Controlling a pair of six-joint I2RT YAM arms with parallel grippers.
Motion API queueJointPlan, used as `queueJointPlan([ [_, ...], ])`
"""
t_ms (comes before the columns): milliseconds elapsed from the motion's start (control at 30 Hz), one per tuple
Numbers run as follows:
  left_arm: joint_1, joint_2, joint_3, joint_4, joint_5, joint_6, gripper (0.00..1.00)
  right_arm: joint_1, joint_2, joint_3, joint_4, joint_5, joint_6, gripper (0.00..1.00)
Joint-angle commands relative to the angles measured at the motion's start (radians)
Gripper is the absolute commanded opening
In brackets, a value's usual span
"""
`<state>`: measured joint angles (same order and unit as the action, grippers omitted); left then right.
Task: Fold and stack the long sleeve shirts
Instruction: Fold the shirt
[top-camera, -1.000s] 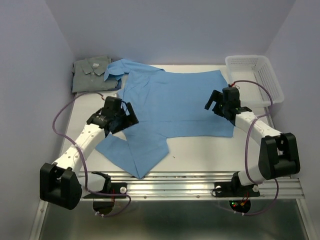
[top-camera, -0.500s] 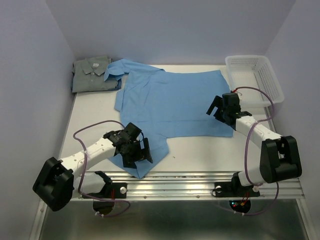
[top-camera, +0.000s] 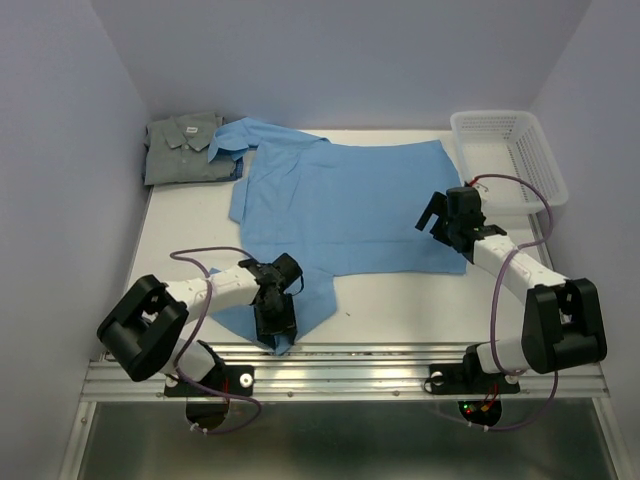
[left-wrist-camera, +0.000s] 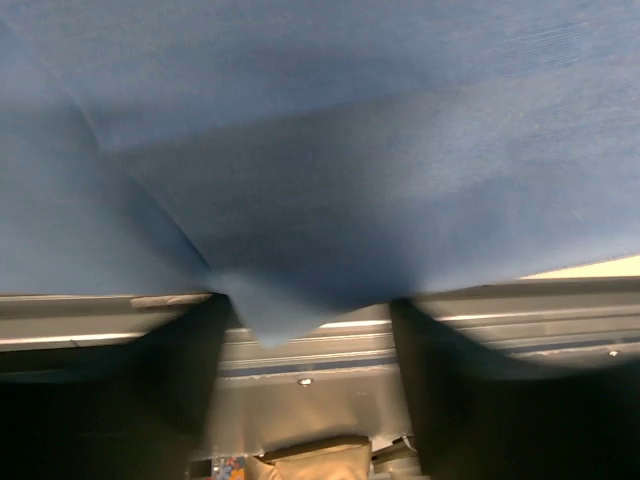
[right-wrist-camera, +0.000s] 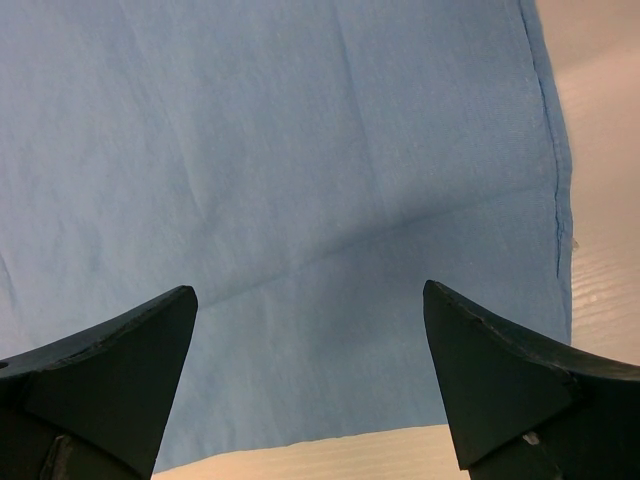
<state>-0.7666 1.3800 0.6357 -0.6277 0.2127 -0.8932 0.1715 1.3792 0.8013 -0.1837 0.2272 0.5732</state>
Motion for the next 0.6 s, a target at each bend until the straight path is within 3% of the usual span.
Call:
queueJointPlan([
  [0, -0.002, 0.022, 0.062, 0.051, -0.084, 0.031, 0.48, 0.0, -0.037, -0.016, 0.009, 0.038, -0.01, 1.0],
  [33, -0.005, 0.016, 0.085, 0.031, -0.085, 0.037, 0.2, 0.0, -0.039, -0.016, 0.003, 0.043, -0.012, 1.0],
  [100, -0.005, -0.004, 0.108, 0.004, -0.09, 0.045, 0.0, 0.0, -0.039, -0.016, -0.025, 0.047, -0.01, 1.0],
  [433, -0.003, -0.055, 0.281, -0.083, -0.078, 0.121, 0.0, -0.038, -0.097, -0.065, -0.263, 0.118, 0.068, 1.0],
  [567, 0.006, -0.036, 0.311, -0.078, -0.078, 0.163, 0.0, -0.087, -0.111, -0.099, -0.298, 0.055, 0.094, 1.0],
])
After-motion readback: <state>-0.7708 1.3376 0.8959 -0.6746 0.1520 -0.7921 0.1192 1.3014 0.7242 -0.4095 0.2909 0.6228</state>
